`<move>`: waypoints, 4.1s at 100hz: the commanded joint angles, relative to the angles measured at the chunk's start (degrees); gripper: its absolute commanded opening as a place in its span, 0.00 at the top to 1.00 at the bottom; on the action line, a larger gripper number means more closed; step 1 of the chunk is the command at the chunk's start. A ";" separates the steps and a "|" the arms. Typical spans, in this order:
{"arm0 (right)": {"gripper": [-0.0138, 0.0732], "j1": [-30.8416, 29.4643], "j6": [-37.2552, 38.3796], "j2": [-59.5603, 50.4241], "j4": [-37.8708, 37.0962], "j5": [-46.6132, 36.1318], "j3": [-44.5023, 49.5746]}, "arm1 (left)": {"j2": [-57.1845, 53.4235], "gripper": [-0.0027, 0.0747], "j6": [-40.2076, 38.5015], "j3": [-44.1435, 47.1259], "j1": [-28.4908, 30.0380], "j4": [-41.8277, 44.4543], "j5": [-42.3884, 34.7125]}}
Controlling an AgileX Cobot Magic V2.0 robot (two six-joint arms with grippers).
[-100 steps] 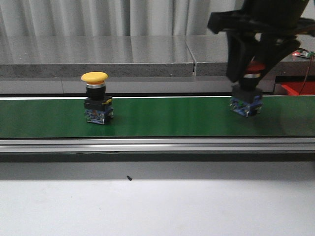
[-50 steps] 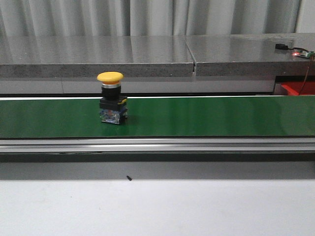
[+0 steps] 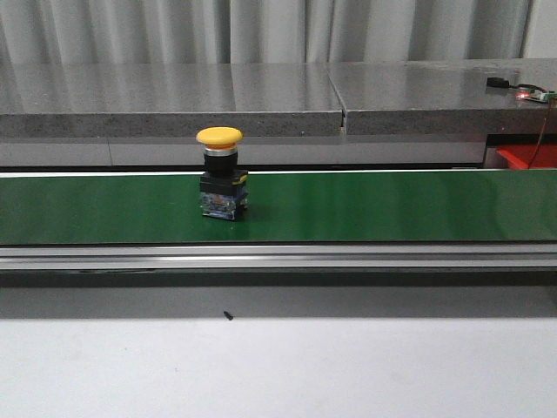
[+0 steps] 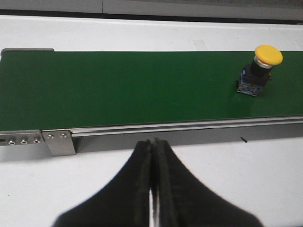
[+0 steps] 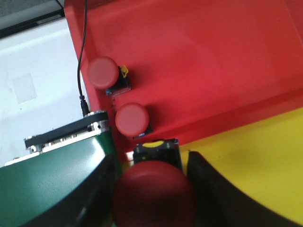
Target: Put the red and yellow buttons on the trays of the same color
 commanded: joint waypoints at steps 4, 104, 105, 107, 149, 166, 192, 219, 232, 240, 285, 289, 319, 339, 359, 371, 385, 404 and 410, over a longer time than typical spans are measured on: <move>0.56 -0.35 -1.14 1.89 0.47 -2.45 -5.85 | 0.41 0.99 -0.27 -1.44 -0.37 -0.60 -4.04; 0.56 -1.37 -0.82 25.26 2.98 -11.99 -17.29 | 0.41 0.99 -0.27 -1.44 -0.37 -0.60 -4.04; 0.56 -1.37 -0.82 25.44 2.98 -11.87 -17.47 | 0.41 0.99 -0.27 -1.44 -0.37 -0.60 -4.04; 0.56 -1.37 -0.82 25.83 2.98 -11.49 -17.94 | 0.41 0.99 -0.27 -1.44 -0.37 -0.60 -4.04; 0.19 -1.37 -0.82 28.08 3.18 -9.94 -20.88 | 0.41 0.99 -0.27 -1.44 -0.37 -0.60 -4.04; 0.19 -1.37 -0.82 27.31 3.13 -10.06 -20.88 | 0.41 0.99 -0.27 -1.44 -0.37 -0.60 -4.04; 0.19 -1.31 -0.82 22.87 3.13 -8.00 -20.88 | 0.41 0.99 -0.27 -1.44 -0.37 -0.60 -4.04; 0.19 -0.14 -1.14 15.51 2.73 -6.59 -17.30 | 0.41 0.99 -0.27 -1.44 -0.37 -0.60 -4.04; 0.19 0.78 -1.14 10.70 2.62 -8.15 -12.86 | 0.41 0.99 -0.27 -1.44 -0.37 -0.60 -4.04; 0.19 1.23 -1.14 7.36 2.62 -8.33 -10.27 | 0.41 0.99 -0.27 -1.44 -0.37 -0.60 -4.04; 0.20 5.13 -2.29 -10.24 2.09 -9.44 7.63 | 0.41 0.99 -0.27 -1.44 -0.37 -0.60 -4.04; 0.20 5.55 -2.29 -11.59 2.16 -9.33 9.04 | 0.41 0.99 -0.27 -1.44 -0.37 -0.60 -4.04; 0.20 11.32 -6.65 -19.59 2.49 -6.51 13.79 | 0.41 0.99 -0.27 -1.44 -0.37 -0.60 -4.04; 0.20 16.77 -6.91 -20.52 4.87 -4.79 15.08 | 0.41 0.99 -0.27 -1.44 -0.37 -0.60 -4.04; 0.20 22.48 -10.27 -20.52 5.12 -4.73 16.71 | 0.41 0.99 -0.27 -1.44 -0.37 -0.60 -4.04; 0.20 24.94 -10.86 -20.37 5.12 -5.45 17.54 | 0.41 0.99 -0.27 -1.44 -0.37 -0.60 -4.04; 0.20 26.67 -10.86 -19.35 5.27 -7.19 19.00 | 0.41 0.99 -0.27 -1.44 -0.37 -0.60 -4.04; 0.20 28.84 -10.86 -16.23 5.59 -8.12 19.88 | 0.41 0.99 -0.27 -1.44 -0.37 -0.60 -4.04; 0.20 29.57 -10.86 -14.99 5.59 -8.29 19.88 | 0.41 0.99 -0.27 -1.44 -0.37 -0.60 -4.04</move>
